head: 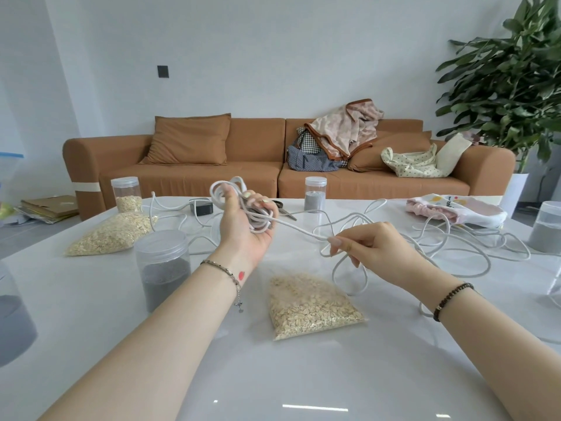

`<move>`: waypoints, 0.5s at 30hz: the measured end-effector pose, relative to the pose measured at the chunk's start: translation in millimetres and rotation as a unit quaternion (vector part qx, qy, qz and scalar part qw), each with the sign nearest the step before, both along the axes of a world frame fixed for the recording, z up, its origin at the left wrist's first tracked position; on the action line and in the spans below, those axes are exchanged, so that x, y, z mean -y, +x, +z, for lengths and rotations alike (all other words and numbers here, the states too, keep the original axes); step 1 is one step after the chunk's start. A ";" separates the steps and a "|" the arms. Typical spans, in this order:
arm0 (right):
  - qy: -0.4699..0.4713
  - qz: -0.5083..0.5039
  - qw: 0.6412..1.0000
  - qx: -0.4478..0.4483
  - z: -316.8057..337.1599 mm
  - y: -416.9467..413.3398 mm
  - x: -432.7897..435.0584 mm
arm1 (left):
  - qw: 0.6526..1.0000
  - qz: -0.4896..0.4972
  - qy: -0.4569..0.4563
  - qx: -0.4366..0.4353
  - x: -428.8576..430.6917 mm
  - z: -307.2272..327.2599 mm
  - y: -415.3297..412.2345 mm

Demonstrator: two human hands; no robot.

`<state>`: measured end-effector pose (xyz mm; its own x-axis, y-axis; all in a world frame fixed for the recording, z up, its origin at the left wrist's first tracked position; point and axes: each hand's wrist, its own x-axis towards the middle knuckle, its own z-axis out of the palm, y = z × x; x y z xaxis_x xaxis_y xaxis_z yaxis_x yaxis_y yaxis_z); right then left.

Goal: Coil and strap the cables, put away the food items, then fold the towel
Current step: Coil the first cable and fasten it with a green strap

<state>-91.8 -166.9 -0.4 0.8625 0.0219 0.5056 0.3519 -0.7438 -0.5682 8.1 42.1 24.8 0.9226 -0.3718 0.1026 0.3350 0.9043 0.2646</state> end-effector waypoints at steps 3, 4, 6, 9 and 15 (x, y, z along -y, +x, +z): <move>-0.004 0.000 1.000 -0.023 1.0 -1.8 2.5 | 0.998 0.039 -0.038 -0.015 -9.0 5.3 8.4; -0.007 -0.003 1.000 -0.020 0.1 -1.6 4.2 | 0.999 0.040 -0.034 -0.014 -10.1 5.4 9.4; -0.018 -0.017 1.000 -0.009 -2.2 -1.2 7.1 | 1.000 0.024 0.004 -0.001 -8.5 3.1 8.2; -0.061 -0.045 0.997 0.020 -5.2 0.1 8.0 | 0.990 0.002 0.133 0.042 -3.5 -0.4 4.7; -0.236 -0.093 0.961 0.110 -4.0 -0.2 6.2 | 0.948 -0.084 0.280 0.122 7.1 -4.3 -8.5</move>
